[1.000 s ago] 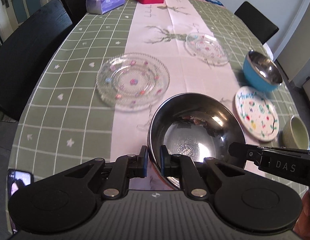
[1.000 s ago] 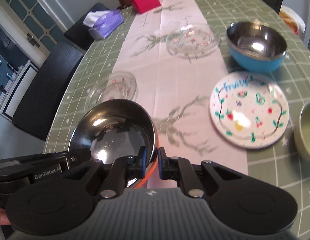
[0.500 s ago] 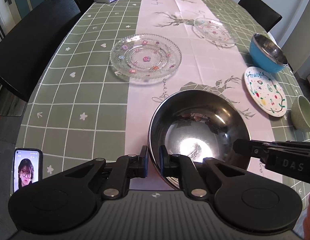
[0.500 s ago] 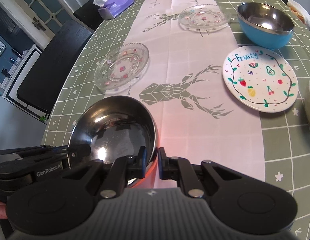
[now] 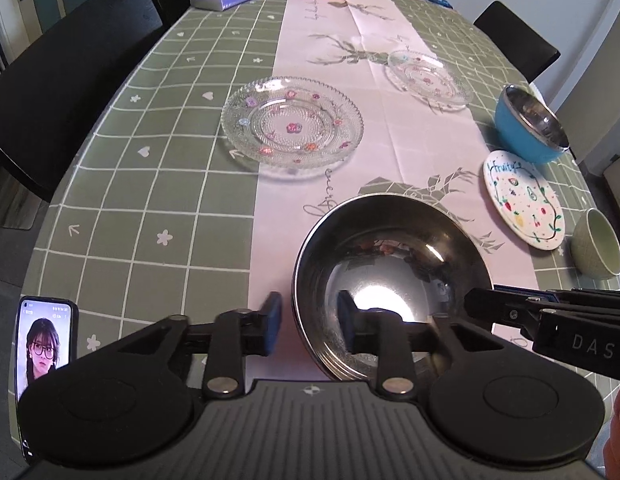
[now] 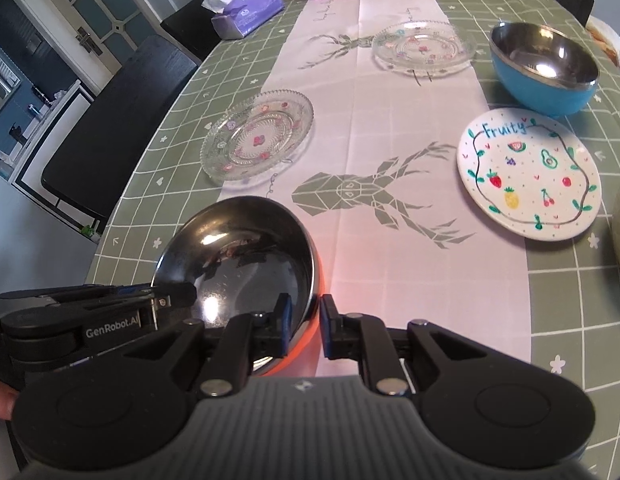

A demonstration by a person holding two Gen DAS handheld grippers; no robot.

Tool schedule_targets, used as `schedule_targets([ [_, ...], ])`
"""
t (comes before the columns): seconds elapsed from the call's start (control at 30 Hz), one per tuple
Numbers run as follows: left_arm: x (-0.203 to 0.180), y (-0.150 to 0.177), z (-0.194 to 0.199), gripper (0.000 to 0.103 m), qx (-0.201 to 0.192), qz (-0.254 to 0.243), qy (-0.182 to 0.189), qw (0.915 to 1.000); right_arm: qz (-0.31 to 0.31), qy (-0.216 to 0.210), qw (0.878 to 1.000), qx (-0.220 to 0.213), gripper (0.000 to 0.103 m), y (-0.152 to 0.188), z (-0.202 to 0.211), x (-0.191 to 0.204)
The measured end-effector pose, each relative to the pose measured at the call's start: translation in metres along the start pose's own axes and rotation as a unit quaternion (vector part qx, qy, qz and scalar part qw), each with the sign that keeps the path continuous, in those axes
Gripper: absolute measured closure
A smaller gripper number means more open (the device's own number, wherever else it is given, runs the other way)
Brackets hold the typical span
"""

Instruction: Organize plates and bowls

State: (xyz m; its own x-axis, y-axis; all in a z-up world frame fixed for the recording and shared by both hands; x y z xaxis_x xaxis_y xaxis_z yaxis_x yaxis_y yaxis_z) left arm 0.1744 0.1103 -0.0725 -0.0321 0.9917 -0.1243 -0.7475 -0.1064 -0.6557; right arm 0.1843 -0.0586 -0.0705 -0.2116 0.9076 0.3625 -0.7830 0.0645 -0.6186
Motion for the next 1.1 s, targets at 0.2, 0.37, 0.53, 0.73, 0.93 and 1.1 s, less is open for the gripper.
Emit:
schedule_targets([
  [0.2,-0.01,-0.012,0.02,0.052,-0.034,-0.036,-0.004,0.9988,0.007,-0.007,1.0,-0.004,0.065,-0.004,0.014,0.001],
  [0.37,-0.03,-0.028,0.045,0.05,-0.062,-0.051,0.026,0.9964,0.02,-0.002,1.0,-0.009,0.059,-0.01,0.031,-0.009],
  [0.53,-0.069,-0.036,0.057,0.05,-0.074,-0.093,0.053,0.9916,0.022,0.02,0.999,-0.01,0.059,-0.018,0.05,-0.033],
  [0.73,-0.114,-0.046,0.051,0.049,-0.07,-0.134,0.086,0.9848,0.007,0.052,0.998,-0.018,0.057,-0.034,0.074,-0.075],
  [0.93,-0.148,-0.067,0.034,0.049,-0.071,-0.136,0.117,0.9812,-0.005,0.097,0.995,-0.036,0.056,-0.059,0.094,-0.129],
  [1.1,-0.175,-0.094,0.013,0.049,-0.064,-0.116,0.136,0.9818,-0.029,0.128,0.99,-0.047,0.056,-0.085,0.102,-0.176],
])
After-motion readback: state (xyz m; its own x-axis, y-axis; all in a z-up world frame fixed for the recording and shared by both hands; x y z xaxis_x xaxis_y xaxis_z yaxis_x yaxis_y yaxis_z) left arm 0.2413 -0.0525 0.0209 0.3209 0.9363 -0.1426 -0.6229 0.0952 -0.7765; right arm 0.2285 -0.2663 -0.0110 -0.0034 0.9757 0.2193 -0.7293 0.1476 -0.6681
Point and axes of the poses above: each gripper's, at about its wrist camera, not at the fingertips, and z roughly against the way its jaws point, x to its left, y to its underside, the point moved 6 cm from there along -z, roughly the way its jaws point, and after that the axes turned 13 degrees about -x, right-handed, at the moved point
